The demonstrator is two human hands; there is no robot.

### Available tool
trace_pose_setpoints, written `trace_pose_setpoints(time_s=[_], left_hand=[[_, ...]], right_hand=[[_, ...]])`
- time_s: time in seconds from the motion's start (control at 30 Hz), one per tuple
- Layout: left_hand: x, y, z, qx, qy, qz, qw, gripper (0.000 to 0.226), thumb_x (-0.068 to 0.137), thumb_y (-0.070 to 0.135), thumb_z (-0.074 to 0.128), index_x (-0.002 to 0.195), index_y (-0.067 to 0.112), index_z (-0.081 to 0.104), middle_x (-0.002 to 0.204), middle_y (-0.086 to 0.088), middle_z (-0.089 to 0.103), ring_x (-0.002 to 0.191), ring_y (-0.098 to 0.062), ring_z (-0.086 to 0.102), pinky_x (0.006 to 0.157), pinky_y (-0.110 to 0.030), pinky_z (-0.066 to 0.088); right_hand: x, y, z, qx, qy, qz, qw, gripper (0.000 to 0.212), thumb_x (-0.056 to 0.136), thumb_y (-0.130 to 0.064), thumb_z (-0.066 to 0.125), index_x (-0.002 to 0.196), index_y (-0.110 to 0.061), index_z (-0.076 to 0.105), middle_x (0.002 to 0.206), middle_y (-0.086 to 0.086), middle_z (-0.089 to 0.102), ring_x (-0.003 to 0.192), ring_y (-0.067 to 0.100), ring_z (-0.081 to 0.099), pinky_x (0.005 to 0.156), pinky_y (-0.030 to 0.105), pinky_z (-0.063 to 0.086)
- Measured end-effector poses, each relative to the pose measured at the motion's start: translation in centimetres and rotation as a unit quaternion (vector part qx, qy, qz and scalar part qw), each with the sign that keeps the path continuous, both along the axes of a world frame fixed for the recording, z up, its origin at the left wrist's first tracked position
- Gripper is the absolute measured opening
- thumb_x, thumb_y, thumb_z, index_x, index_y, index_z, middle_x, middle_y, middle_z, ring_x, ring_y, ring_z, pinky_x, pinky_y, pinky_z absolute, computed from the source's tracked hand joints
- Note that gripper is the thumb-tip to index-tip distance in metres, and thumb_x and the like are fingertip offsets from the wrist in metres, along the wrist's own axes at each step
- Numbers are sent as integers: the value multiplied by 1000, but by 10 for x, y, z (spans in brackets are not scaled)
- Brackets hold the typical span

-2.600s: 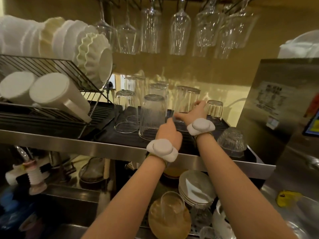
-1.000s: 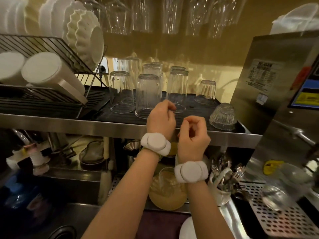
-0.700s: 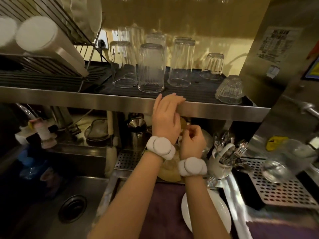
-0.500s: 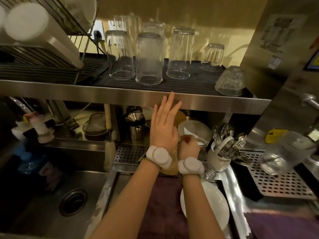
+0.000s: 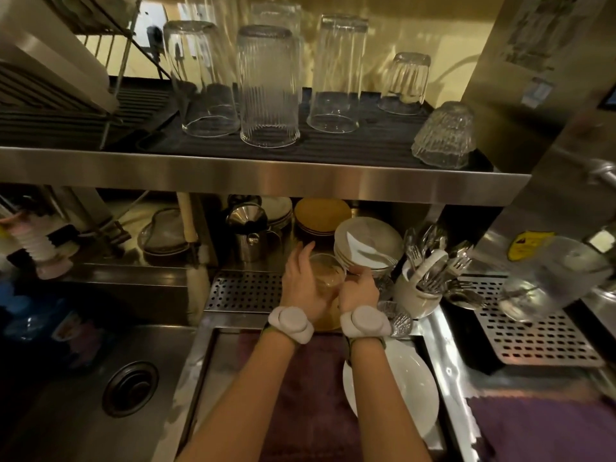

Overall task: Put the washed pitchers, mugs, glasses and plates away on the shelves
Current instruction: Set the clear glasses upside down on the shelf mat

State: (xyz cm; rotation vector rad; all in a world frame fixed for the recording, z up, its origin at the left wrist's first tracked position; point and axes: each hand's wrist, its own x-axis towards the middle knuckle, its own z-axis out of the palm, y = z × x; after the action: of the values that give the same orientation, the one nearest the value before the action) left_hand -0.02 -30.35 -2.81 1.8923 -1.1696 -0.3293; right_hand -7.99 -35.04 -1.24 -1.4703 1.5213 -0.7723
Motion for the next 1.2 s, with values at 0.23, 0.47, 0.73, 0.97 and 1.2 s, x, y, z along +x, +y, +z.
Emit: trace_pose_setpoints(time_s=[0.23, 0.47, 0.73, 0.97, 1.2], left_hand=[[0, -13, -9, 54, 37, 5, 998, 98, 72, 40, 72, 146, 21, 10, 143, -16, 32, 130, -33, 36, 99, -50, 41], [5, -20, -14, 69, -10, 9, 998, 99, 69, 47, 73, 145, 23, 14, 135, -12, 42, 128, -31, 35, 94, -49, 43], [8, -10, -10, 1, 11, 13, 1000, 98, 58, 44, 79, 137, 35, 22, 127, -5, 40, 122, -26, 42, 86, -46, 49], [-2, 3, 2, -58, -4, -14, 998, 107, 54, 48, 80, 141, 25, 22, 133, -4, 28, 120, -25, 45, 91, -45, 50], [-6, 19, -4, -106, 1, -22, 994, 93, 55, 34, 84, 133, 15, 37, 127, -8, 28, 115, -19, 42, 94, -39, 49]], right_hand=[[-2, -4, -7, 32, 7, 6, 999, 22, 87, -4, 44, 106, -7, 53, 102, 22, 63, 80, 29, 54, 66, 32, 39], [-14, -12, -18, 55, 79, 51, 994, 26, 88, -8, 45, 110, -8, 58, 112, 20, 64, 101, 34, 60, 73, 31, 44], [-16, -9, -22, 70, 90, 52, 992, 38, 98, -28, 37, 109, 1, 59, 112, 25, 63, 102, 39, 59, 81, 38, 46], [-9, -1, -4, 91, 10, 6, 996, 74, 93, -61, 17, 128, -6, 51, 131, 21, 52, 119, 37, 50, 95, 38, 37], [-3, 9, 6, 159, -202, -59, 965, 90, 81, -57, 57, 142, -3, 20, 138, 15, 42, 124, 29, 47, 105, 39, 41]])
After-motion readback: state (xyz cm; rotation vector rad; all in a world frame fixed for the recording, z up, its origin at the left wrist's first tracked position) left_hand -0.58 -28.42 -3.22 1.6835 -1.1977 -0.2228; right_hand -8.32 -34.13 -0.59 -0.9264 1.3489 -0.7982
